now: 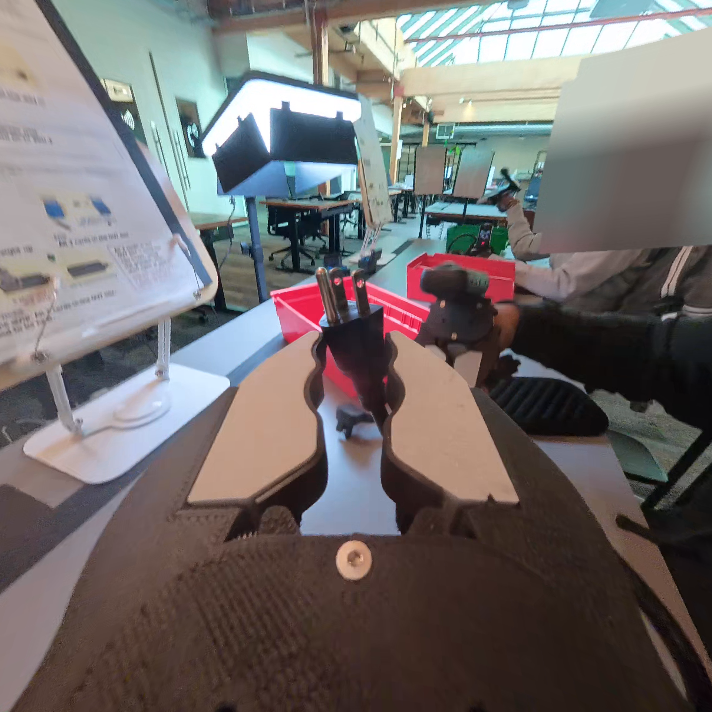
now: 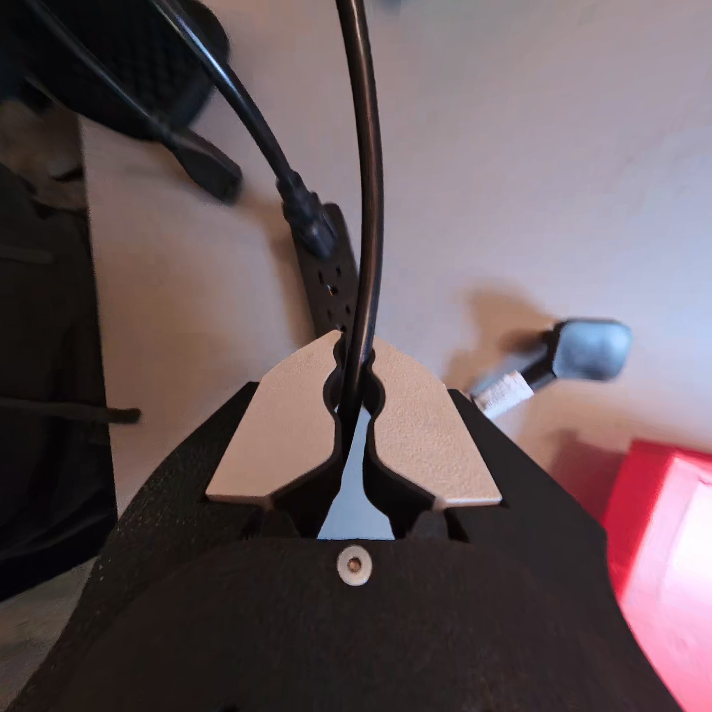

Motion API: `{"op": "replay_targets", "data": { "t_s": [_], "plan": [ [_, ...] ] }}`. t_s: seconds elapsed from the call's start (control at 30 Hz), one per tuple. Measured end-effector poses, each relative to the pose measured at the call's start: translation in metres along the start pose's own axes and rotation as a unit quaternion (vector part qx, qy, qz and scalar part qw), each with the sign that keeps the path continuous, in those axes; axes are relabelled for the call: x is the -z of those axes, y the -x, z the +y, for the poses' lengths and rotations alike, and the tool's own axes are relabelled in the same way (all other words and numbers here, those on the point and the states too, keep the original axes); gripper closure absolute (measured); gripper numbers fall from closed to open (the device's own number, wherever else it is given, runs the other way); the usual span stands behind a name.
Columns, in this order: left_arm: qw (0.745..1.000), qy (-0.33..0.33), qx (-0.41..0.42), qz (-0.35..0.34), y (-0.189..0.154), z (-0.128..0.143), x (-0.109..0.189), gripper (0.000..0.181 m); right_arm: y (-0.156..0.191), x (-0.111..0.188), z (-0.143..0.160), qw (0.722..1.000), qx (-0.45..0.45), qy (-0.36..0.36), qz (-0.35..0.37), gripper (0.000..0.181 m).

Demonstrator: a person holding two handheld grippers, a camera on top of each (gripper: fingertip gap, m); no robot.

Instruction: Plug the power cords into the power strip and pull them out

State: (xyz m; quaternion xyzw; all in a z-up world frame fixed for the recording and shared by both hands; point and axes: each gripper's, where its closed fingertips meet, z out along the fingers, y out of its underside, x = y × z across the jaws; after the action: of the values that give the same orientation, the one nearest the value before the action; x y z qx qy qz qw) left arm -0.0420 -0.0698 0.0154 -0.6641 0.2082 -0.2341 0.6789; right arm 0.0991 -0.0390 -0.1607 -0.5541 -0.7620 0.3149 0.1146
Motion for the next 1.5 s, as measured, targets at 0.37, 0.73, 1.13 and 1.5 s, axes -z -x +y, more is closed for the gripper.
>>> {"op": "replay_targets", "data": {
  "t_s": [0.37,0.73,1.13,1.5],
  "plan": [
    [0.993,0.111,-0.025,-0.043,0.007,0.081,-0.003,0.148,-0.037,0.042,0.043,0.987,-0.045,0.126,0.086,0.175],
    [0.955,0.24,-0.158,-0.069,-0.001,0.123,-0.006,0.179,-0.045,0.069,0.031,0.979,-0.044,0.143,0.137,0.176],
    [0.982,0.183,0.04,0.039,-0.041,0.114,-0.046,0.129,-0.038,0.113,-0.068,0.971,0.035,-0.035,0.233,0.176],
    [0.985,0.167,-0.021,-0.048,-0.015,0.107,-0.054,0.165,-0.017,0.137,-0.135,0.95,0.061,-0.202,0.228,0.176]
  ]
}}
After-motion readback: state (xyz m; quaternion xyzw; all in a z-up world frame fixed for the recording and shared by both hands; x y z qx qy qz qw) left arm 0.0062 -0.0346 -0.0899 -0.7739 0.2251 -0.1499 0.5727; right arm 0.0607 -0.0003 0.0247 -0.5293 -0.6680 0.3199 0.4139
